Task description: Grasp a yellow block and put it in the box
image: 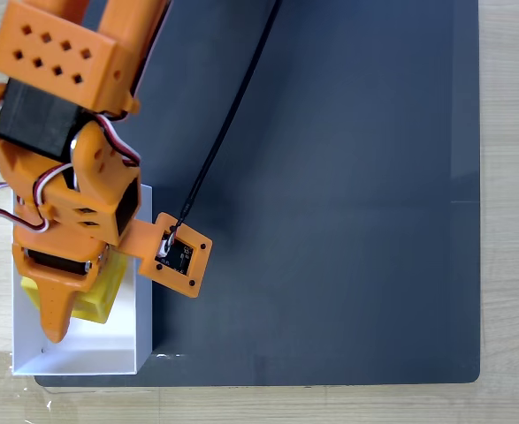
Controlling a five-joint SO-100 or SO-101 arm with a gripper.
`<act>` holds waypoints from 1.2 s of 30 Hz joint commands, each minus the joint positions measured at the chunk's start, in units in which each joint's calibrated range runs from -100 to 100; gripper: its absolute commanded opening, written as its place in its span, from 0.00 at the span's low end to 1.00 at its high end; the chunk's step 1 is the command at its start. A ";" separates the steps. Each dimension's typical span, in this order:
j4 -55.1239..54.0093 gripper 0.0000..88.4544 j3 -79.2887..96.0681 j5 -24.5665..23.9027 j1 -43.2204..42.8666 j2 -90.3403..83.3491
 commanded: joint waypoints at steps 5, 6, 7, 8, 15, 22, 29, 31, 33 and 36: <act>0.21 0.43 -0.98 1.02 -0.33 -1.81; 0.21 0.43 -0.89 1.17 -0.33 -1.81; 0.21 0.44 -0.89 1.17 -0.25 -1.81; 0.21 0.47 -0.89 1.17 -0.25 -1.81; 1.87 0.60 -1.16 1.17 -0.17 -1.81; 2.74 0.60 -1.61 1.07 -0.42 -1.90; 2.92 0.60 -1.61 0.91 -1.26 -4.86; 2.92 0.60 -1.52 0.70 -1.85 -6.39; 3.01 0.60 -1.07 0.86 -2.78 -7.91; 3.44 0.60 -0.71 1.02 -3.45 -10.03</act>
